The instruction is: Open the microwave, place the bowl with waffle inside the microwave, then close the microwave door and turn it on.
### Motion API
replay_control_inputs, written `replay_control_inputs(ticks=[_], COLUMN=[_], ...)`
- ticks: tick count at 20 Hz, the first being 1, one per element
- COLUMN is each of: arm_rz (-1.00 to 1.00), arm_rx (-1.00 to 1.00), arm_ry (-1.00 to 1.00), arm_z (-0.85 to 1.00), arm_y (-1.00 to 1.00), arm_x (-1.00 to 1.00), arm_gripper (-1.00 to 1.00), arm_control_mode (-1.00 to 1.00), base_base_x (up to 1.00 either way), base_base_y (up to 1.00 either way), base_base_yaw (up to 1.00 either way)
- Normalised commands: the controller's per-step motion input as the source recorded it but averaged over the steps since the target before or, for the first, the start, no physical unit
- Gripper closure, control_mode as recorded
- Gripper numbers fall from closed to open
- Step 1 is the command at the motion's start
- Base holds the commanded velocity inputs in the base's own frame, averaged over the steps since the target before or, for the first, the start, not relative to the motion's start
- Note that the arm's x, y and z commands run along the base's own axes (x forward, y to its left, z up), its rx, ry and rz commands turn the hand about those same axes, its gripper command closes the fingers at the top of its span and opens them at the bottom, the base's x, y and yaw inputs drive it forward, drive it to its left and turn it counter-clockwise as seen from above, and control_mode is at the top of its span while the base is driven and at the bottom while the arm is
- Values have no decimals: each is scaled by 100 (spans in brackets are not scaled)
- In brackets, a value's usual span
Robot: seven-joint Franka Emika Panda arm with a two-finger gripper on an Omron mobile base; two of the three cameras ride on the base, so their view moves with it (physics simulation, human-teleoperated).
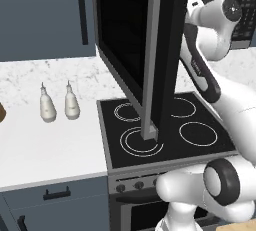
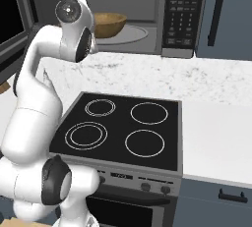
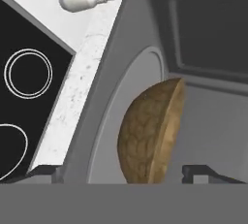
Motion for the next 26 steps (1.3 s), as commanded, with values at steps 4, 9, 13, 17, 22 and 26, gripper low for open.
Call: replay_control_inputs(ticks=[4, 9, 13, 17, 22, 26], arm_rz=[0, 0, 0, 2, 0, 0], arm_rx=[0, -1, -1, 0, 0, 0], arm_ry=[-30, -25, -28, -21, 5, 9], arm_z=[27, 21, 6, 0, 13, 0], arm_y=[-19, -4, -1, 0, 5, 41], arm_x=[-100, -100, -100, -100, -100, -100], arm_gripper=[-100, 100, 100, 100, 100, 100], arm_control_mode=[-100, -100, -100, -100, -100, -100], base_base_x=[0, 0, 0, 0, 0, 0], base_base_y=[0, 0, 0, 0, 0, 0], base_base_yaw=[0, 0, 0, 0, 0, 0])
